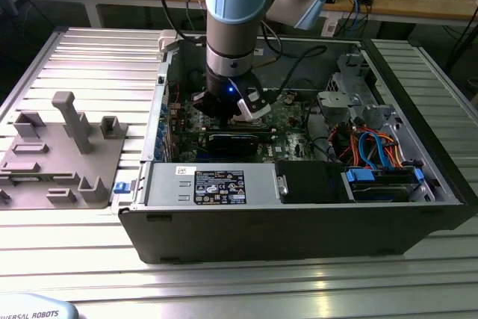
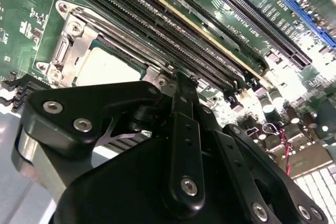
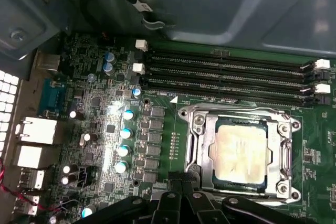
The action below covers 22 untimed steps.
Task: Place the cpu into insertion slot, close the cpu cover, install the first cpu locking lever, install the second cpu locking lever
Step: 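Install the second cpu locking lever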
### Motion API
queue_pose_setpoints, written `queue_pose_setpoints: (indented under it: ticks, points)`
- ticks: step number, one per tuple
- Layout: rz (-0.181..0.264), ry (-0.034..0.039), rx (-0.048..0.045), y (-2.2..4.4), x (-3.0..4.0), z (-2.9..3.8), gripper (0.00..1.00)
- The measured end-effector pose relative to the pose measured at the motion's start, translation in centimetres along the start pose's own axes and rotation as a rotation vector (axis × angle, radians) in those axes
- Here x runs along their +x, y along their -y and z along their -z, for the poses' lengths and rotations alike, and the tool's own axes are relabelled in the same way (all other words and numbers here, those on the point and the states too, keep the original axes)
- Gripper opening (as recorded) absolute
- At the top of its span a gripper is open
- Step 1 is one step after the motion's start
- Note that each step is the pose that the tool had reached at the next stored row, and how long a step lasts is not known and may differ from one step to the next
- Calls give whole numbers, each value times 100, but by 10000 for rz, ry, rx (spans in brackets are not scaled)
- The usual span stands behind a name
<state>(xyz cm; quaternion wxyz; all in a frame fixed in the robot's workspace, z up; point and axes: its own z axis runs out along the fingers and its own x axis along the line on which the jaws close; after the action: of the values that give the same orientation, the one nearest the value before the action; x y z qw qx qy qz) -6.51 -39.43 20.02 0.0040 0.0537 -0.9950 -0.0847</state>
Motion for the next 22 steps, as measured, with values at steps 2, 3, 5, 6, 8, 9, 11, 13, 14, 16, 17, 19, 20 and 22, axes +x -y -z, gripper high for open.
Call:
queue_pose_setpoints:
  ticks: [2,3,5,6,8,9,11,13,14,16,17,19,20,22]
  points:
    - [-3,-1,0,4,2,-15,11]
    - [-3,4,2,2,1,-10,11]
    - [0,13,3,-9,-1,43,11]
    - [-1,0,40,-19,-2,117,11]
    - [-10,-27,136,-22,-28,135,11]
    - [-16,-56,225,-21,-51,137,11]
    - [-28,-96,362,-20,-100,136,11]
    - [-37,-145,482,-20,-160,136,11]
    - [-43,-174,537,-19,-194,137,11]
    - [-55,-268,630,-26,-276,136,11]
    - [-61,-301,651,-33,-305,134,11]
    - [-71,-363,698,-63,-371,129,11]
    - [-72,-380,715,-75,-393,127,11]
    - [-77,-414,756,-111,-438,121,11]
